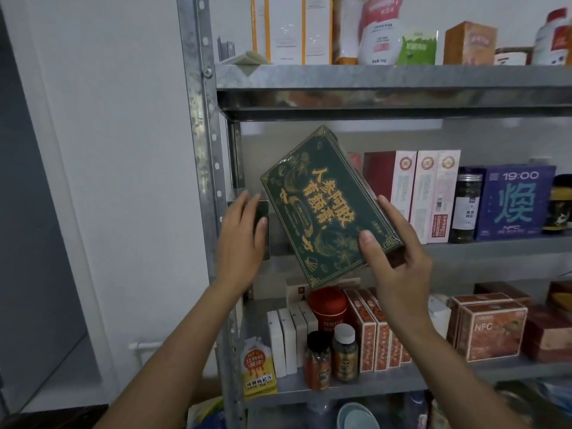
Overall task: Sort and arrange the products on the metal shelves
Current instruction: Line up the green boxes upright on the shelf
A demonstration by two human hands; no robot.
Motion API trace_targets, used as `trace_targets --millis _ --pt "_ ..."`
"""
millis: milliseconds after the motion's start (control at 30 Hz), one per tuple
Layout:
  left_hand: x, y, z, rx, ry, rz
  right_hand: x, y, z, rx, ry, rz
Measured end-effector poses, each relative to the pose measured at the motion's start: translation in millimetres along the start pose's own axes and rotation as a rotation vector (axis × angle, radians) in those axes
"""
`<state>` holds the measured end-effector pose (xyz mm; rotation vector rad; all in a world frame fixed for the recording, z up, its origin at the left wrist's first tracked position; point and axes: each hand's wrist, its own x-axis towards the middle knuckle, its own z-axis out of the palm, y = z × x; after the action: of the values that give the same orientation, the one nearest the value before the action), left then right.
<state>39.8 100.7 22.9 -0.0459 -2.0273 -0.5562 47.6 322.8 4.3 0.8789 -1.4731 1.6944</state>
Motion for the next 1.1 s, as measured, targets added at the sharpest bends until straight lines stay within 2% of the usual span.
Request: trace_targets --millis 100,233,367,867,1100 --pt "17 -15 2 0.298 -0.088 0.161 6 3 14 -0.035 0.023 -0.025" --pt "26 -25 13 0.439 -0.213 0.222 16 8 32 -0.139 0.018 -0.071" --pt "29 -26 21 0.475 -0.174 0.202 26 14 48 -0.232 -0.014 -0.137" --pt "35 -32 14 0.460 -0.137 0.237 42 35 61 -0.362 -0.024 -0.126" --pt "37 -35 17 0.469 -0.106 0.228 47 41 68 -0.617 -0.106 -0.197"
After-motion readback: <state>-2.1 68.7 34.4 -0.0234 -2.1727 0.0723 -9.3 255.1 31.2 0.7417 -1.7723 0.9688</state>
